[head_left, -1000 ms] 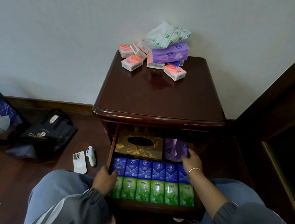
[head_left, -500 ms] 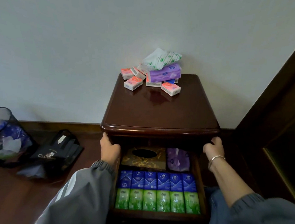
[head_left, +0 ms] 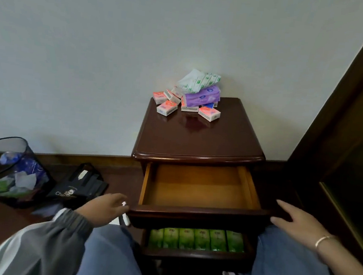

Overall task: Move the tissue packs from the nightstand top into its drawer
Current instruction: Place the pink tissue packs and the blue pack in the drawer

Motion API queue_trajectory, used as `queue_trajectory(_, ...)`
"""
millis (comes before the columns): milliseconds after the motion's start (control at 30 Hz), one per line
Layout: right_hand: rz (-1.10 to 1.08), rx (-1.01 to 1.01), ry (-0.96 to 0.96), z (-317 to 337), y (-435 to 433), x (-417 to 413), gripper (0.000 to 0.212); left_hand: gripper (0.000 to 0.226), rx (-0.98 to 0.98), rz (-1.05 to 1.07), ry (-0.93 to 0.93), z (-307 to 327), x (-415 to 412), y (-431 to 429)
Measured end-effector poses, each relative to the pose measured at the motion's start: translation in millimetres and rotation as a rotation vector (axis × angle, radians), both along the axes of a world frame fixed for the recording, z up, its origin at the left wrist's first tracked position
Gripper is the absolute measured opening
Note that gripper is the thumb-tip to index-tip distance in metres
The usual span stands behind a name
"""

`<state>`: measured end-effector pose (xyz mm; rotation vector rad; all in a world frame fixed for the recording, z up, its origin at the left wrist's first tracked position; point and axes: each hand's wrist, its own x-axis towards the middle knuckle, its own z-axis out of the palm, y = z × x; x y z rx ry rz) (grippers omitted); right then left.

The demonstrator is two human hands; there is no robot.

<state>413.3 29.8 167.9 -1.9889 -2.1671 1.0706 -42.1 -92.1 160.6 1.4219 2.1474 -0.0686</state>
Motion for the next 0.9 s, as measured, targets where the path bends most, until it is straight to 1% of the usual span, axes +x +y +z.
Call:
queue_trajectory(33, 0.050, 0.133, -0.029, 1.4, -11.5, -14.6, 0.063, 0.050, 0.110, -0.022, 0.113, 7.2, 15.6, 1.2)
queue_trajectory(67, 0.117, 0.239, -0.036, -0.7, -22.3, -30.8, 0.061, 0.050, 0.250, -0.055, 0.162, 12.8, 34.5, 3.6)
queue_trajectory(100, 0.183, 0.301, -0.038, -5.6, -31.5, -47.7, 0.059, 0.048, 0.381, -0.105, 0.152, 14.0, 54.7, 7.0)
queue_trajectory(133, 0.242, 0.320, -0.054, -12.1, -38.9, -63.7, 0.058, 0.047, 0.474, -0.169, 0.115, 11.7, 74.7, 10.4)
queue_trajectory(167, 0.288, 0.312, -0.079, -20.5, -44.5, -77.3, 0.058, 0.047, 0.505, -0.233, 0.093, 5.6, 92.7, 13.2)
queue_trajectory(267, 0.342, 0.289, -0.141, -45.2, -54.7, -96.7, 0.060, 0.049, 0.431, -0.347, 0.139, -22.4, 129.5, 13.5)
queue_trajectory(367, 0.352, 0.344, -0.115, -52.2, -55.1, -92.6, 0.056, 0.050, 0.371, -0.348, 0.176, -43.4, 139.9, 3.9)
queue_trajectory(533, 0.345, 0.326, 0.086, -33.9, -49.8, -75.7, 0.037, 0.038, 0.432, -0.304, 0.074, -34.8, 134.8, 1.4)
queue_trajectory(633, 0.292, 0.261, 0.169, -26.4, -52.3, -69.5, 0.024, 0.041, 0.437, -0.266, -0.065, -27.6, 134.2, -3.2)
queue_trajectory(767, 0.275, 0.226, 0.200, -24.8, -56.1, -69.3, 0.014, 0.045, 0.398, -0.230, -0.068, -25.9, 133.1, -6.3)
queue_trajectory(900, 0.300, 0.196, 0.200, -25.3, -53.5, -67.8, 0.010, 0.048, 0.370, -0.181, -0.081, -26.4, 129.4, -3.8)
